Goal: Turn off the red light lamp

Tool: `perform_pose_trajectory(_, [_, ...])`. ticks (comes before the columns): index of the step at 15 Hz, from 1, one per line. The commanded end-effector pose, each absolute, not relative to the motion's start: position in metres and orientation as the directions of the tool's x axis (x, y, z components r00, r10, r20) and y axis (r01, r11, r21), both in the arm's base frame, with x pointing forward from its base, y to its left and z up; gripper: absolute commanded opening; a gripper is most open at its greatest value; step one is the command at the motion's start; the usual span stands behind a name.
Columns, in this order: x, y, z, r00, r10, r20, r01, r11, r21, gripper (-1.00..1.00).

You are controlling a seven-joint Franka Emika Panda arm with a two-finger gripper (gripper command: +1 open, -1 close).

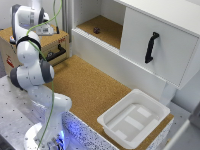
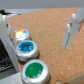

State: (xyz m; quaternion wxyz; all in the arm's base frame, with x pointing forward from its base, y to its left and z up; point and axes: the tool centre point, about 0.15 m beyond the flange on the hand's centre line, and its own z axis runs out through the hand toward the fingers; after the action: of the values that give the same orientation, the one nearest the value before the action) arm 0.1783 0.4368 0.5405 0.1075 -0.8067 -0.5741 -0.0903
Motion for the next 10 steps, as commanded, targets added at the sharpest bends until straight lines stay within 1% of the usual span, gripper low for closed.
perform_pose_trajectory(1, [0.162,0.511,0.538,0.191,0.973,0.127,0.981,-0.194,0.008,1.0])
perform_pose_trajectory(2, [0.156,0.52,0.536,0.187,0.973,0.135,0.982,-0.19,0.013,1.0])
perform_pose_trajectory(6, [0.134,0.548,0.532,0.095,0.985,0.144,0.995,-0.099,0.016,1.0])
perform_pose_trajectory(8, [0.129,0.562,0.53,0.047,0.986,0.158,0.998,-0.052,0.032,1.0])
perform_pose_trajectory(10, [0.128,0.574,0.525,0.007,0.988,0.155,0.997,-0.02,0.081,1.0])
